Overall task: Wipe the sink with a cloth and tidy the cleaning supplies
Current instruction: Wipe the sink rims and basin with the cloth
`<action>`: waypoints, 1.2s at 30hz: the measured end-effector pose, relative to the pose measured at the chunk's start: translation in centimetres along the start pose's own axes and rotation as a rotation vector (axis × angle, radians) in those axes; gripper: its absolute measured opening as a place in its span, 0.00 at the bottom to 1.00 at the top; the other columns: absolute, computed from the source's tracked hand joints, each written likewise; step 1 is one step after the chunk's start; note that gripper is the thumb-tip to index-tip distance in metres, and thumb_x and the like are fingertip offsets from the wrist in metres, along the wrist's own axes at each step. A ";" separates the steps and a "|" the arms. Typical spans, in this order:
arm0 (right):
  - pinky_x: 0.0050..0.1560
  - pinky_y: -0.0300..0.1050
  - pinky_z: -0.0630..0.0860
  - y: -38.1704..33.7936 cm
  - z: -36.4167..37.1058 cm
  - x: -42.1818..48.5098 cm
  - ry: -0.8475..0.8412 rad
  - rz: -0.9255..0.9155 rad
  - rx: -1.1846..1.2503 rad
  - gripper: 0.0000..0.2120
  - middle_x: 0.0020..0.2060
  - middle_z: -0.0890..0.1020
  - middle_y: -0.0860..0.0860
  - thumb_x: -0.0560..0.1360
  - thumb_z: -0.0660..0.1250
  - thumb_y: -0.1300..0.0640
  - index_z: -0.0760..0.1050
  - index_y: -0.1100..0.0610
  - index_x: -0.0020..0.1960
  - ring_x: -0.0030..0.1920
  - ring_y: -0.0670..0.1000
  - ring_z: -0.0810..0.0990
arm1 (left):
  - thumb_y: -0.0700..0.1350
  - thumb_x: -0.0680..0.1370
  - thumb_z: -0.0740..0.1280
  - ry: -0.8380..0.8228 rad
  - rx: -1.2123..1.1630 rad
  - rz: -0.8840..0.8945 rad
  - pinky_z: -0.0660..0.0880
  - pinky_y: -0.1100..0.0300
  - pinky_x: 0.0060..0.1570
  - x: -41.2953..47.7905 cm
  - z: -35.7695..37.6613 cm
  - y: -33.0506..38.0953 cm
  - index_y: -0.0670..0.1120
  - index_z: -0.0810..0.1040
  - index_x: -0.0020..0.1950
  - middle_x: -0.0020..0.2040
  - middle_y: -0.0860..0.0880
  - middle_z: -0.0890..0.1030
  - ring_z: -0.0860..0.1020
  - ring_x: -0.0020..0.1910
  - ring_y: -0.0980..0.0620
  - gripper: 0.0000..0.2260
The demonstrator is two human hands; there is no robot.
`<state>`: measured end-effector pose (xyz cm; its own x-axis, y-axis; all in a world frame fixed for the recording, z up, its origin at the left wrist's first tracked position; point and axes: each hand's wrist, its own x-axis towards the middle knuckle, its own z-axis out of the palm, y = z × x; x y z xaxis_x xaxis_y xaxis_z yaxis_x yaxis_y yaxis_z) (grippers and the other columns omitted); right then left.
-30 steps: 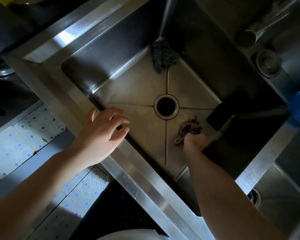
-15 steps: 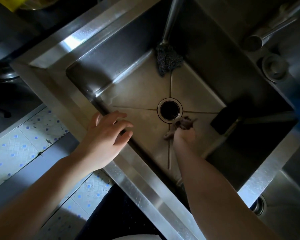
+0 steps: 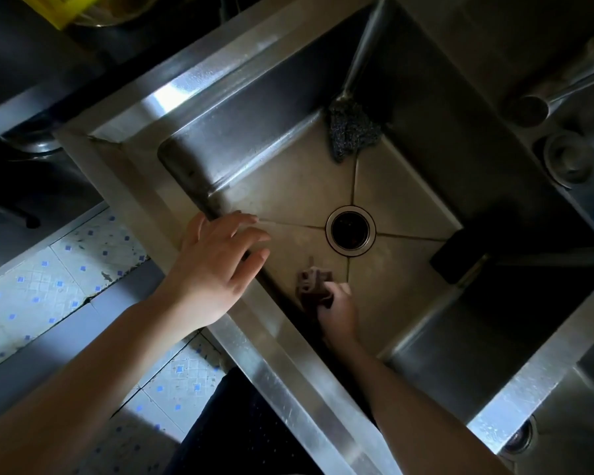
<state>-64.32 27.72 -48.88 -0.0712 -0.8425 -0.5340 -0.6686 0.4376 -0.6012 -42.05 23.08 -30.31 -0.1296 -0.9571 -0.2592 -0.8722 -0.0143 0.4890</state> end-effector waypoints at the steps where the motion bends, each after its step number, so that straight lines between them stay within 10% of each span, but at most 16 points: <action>1: 0.38 0.28 0.68 -0.5 0.5 0.0 -0.080 -0.106 -0.056 0.16 0.46 0.72 0.45 0.71 0.63 0.68 0.79 0.50 0.51 0.42 0.46 0.75 | 0.59 0.75 0.48 0.010 -0.004 0.002 0.53 0.45 0.69 0.0 0.0 -0.1 0.52 0.76 0.56 0.63 0.52 0.73 0.70 0.65 0.51 0.22; 7: 0.35 0.44 0.72 -4.4 1.9 2.3 -0.216 -0.407 -0.375 0.12 0.44 0.70 0.49 0.74 0.60 0.63 0.75 0.53 0.54 0.39 0.52 0.74 | 0.55 0.76 0.52 0.060 0.011 0.035 0.54 0.51 0.65 -0.1 0.1 -0.7 0.51 0.77 0.53 0.61 0.50 0.75 0.73 0.62 0.52 0.17; 10: 0.33 0.37 0.68 -6.1 2.0 4.5 -0.117 -0.234 -0.267 0.09 0.38 0.72 0.43 0.76 0.58 0.55 0.74 0.56 0.52 0.40 0.49 0.75 | 0.54 0.77 0.53 0.069 0.032 0.047 0.56 0.50 0.64 0.0 0.2 -1.0 0.51 0.78 0.52 0.60 0.50 0.76 0.73 0.61 0.52 0.16; 15: 0.52 0.45 0.75 -7.7 0.0 8.1 0.104 0.047 -0.181 0.15 0.56 0.71 0.56 0.73 0.60 0.68 0.75 0.57 0.58 0.49 0.56 0.76 | 0.53 0.77 0.54 0.105 0.046 0.057 0.58 0.52 0.62 0.5 -0.1 -1.5 0.50 0.79 0.50 0.59 0.49 0.77 0.74 0.59 0.52 0.16; 28: 0.47 0.47 0.69 -10.0 4.0 6.8 -0.300 -0.424 -0.352 0.16 0.56 0.70 0.54 0.77 0.58 0.62 0.69 0.54 0.63 0.52 0.56 0.72 | 0.54 0.77 0.53 0.147 0.067 0.053 0.62 0.44 0.63 3.1 -3.0 -4.2 0.48 0.76 0.58 0.64 0.48 0.73 0.73 0.63 0.50 0.18; 36: 0.46 0.51 0.77 -16.2 6.8 10.9 -0.114 -0.189 -0.192 0.08 0.50 0.70 0.54 0.73 0.59 0.56 0.74 0.53 0.50 0.45 0.60 0.78 | 0.54 0.77 0.53 0.180 0.028 0.001 0.56 0.46 0.67 5.9 -4.0 -5.5 0.51 0.75 0.59 0.69 0.46 0.69 0.64 0.69 0.51 0.18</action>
<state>-49.29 13.55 -49.01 0.1442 -0.8578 -0.4933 -0.7908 0.1998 -0.5785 -36.10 16.35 -31.21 -0.0466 -0.9934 -0.1044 -0.8853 -0.0073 0.4649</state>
